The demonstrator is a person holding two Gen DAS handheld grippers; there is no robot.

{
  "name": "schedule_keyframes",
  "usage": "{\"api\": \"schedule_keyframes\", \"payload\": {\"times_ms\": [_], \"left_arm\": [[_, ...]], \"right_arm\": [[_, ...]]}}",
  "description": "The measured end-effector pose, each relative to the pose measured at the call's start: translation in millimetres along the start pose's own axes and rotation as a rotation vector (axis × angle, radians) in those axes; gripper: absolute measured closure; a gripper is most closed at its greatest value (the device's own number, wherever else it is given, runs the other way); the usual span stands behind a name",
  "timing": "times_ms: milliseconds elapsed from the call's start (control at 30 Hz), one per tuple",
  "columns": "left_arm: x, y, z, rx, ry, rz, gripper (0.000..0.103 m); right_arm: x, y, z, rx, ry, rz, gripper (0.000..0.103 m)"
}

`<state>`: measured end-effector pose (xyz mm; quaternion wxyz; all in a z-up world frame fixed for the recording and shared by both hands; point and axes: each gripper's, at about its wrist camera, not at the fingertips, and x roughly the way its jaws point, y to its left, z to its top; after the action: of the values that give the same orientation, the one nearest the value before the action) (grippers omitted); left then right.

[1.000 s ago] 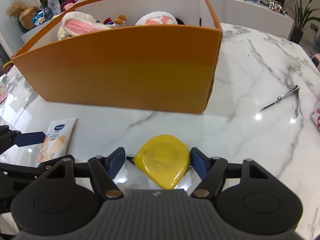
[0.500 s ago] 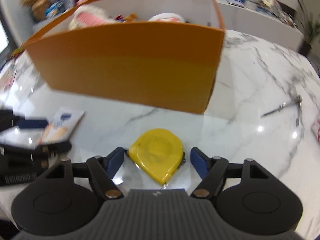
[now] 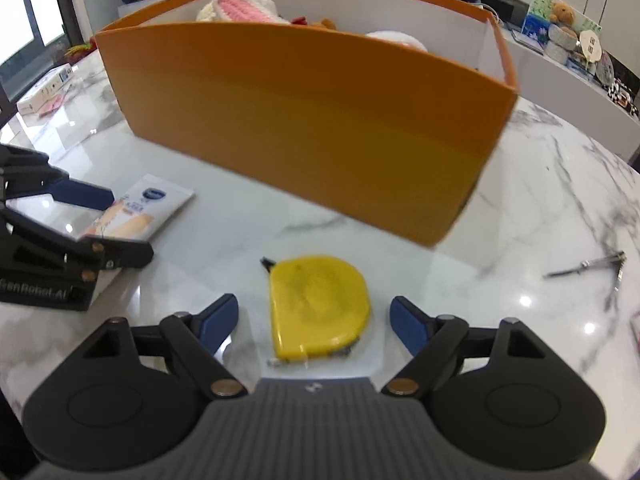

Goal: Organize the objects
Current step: 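Grasp the white Vaseline tube with the left tool while the right tool grasps the yellow tape measure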

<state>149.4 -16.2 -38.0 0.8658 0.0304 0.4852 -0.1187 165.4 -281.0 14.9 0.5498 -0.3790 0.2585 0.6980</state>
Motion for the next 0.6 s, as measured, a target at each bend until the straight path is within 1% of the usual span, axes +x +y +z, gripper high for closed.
{"api": "schedule_keyframes", "payload": {"times_ms": [100,167,200,267,333,367,400,433,567,600], "left_arm": [[-1.4,-0.8,-0.9,-0.003,0.001,0.0,0.032],[-1.6,-0.8,-2.7,-0.009,-0.008,0.001,0.032],[-1.8,-0.4,-3.5,0.027,-0.011,-0.041,0.031],[-0.8,1.2,-4.1,0.018,-0.012,-0.041,0.024],[-0.5,1.7,-4.6,0.021,-0.017,-0.045,0.024],[-0.4,1.7,-4.4,0.028,-0.019,-0.051,0.026],[-1.2,2.0,-3.5,0.035,-0.022,-0.074,0.041],[-2.1,0.3,-2.3,0.052,-0.018,-0.079,0.043],[-2.2,2.6,0.1,0.027,-0.012,-0.086,0.046],[-2.7,2.4,0.2,0.143,-0.012,-0.205,0.047]], "right_arm": [[-1.7,1.8,0.7,0.006,-0.006,-0.005,0.026],[-2.4,2.6,-0.4,0.011,-0.01,-0.009,0.026],[-2.4,2.8,-0.8,0.012,-0.013,-0.01,0.026],[-2.1,2.9,-2.0,0.013,-0.021,-0.01,0.026],[-1.3,3.6,-3.3,0.016,-0.03,-0.012,0.026],[-1.4,4.4,-3.7,0.016,-0.035,-0.015,0.028],[-3.2,5.4,-4.0,0.013,-0.046,-0.017,0.041],[-4.7,5.7,-3.3,0.014,-0.05,-0.019,0.048],[-6.8,9.1,-4.0,0.014,-0.04,-0.018,0.049],[-7.3,8.4,-3.9,0.021,-0.039,-0.01,0.049]]}}
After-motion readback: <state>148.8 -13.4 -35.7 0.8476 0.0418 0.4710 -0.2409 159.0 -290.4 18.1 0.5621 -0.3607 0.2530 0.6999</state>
